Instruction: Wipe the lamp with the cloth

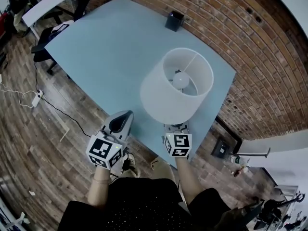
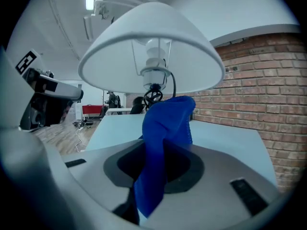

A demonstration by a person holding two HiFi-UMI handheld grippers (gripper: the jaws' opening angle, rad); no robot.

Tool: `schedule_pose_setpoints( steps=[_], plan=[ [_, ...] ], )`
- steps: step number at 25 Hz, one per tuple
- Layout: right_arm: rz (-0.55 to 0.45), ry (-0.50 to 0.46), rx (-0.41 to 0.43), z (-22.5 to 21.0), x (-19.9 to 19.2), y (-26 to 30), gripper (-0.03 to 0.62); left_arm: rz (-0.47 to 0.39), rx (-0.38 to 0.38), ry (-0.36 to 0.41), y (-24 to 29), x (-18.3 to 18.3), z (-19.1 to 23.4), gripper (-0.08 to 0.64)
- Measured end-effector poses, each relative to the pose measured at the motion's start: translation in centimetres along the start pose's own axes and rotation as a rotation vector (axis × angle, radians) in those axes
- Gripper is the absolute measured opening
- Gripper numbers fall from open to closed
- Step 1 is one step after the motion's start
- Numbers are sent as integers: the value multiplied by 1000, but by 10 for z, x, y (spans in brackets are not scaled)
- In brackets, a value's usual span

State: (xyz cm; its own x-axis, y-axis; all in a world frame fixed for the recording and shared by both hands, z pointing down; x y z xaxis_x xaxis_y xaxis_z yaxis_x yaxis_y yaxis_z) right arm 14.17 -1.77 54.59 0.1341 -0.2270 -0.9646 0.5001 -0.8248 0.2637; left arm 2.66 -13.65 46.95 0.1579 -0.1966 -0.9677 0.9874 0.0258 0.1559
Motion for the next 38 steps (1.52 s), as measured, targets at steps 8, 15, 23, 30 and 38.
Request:
schedule_pose_setpoints(
  steps=[8,15,23,30,38],
  plan=[
    [199,15,29,-2,-52,8,92,7,-9,12,1,-1,-5,9],
    [178,109,89,-23,-48,-2,92,24,15,2,9,-10,-14,9],
    [-103,462,418,-90,6,-23,92,-36,171,39,20,1,-23,9],
    [-150,672,824,-95,34,9,92,-69,315,67,26,16,-35,9],
    [-39,640,924,-87,20,45,92,-69,457,39,17,4,-43,8]
  ],
)
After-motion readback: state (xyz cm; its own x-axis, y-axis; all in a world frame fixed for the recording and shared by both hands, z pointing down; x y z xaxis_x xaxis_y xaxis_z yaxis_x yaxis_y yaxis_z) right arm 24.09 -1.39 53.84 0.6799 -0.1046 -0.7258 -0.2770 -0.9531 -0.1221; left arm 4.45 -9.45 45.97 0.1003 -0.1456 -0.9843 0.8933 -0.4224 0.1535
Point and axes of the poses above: the fingertips, and each gripper's own axes: y forward along the fingers, z to its left, x out of its top, the point moved 1 cm from there along -y, backward along the fingers, and after that the axes turned 9 degrees about x, right-handed, at the moved point
